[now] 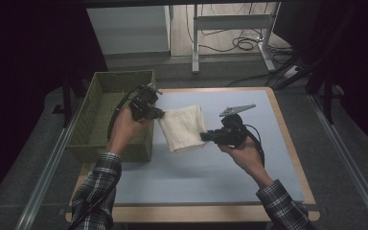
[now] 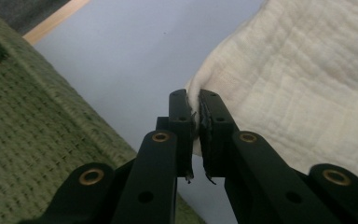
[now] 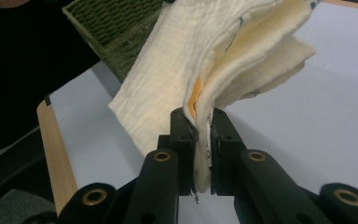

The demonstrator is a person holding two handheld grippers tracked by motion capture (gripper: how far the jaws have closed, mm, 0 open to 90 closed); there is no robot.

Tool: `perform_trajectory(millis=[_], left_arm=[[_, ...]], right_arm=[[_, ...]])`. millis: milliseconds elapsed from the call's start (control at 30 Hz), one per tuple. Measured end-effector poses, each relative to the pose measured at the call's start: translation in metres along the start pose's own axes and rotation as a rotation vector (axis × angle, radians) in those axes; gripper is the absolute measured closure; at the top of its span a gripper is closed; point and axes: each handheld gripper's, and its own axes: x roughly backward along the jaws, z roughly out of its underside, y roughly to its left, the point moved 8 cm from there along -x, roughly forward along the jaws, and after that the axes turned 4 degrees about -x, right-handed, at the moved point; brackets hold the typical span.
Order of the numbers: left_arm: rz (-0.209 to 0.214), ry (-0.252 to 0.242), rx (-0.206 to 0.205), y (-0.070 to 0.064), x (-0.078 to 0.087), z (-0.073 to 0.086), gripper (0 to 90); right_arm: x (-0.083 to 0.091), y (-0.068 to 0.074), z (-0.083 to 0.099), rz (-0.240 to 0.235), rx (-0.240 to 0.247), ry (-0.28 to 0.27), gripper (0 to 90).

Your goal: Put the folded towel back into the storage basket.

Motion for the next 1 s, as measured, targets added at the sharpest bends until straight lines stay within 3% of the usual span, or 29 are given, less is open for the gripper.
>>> perform_trajectory(millis=[467,1000], left_arm=[[-0.062,-0.001,0.039,0.033,0.028,0.009,84.6],[-0.17,0.005,0.102,0.076,0.056,0.031,84.8]], right_arm=[[-0.021,0.016,-0.031,-0.024,0.012,-0.006,81.9],[-0.068,0.041,-0.062,-0.047,0.025,-0.006,81.9]])
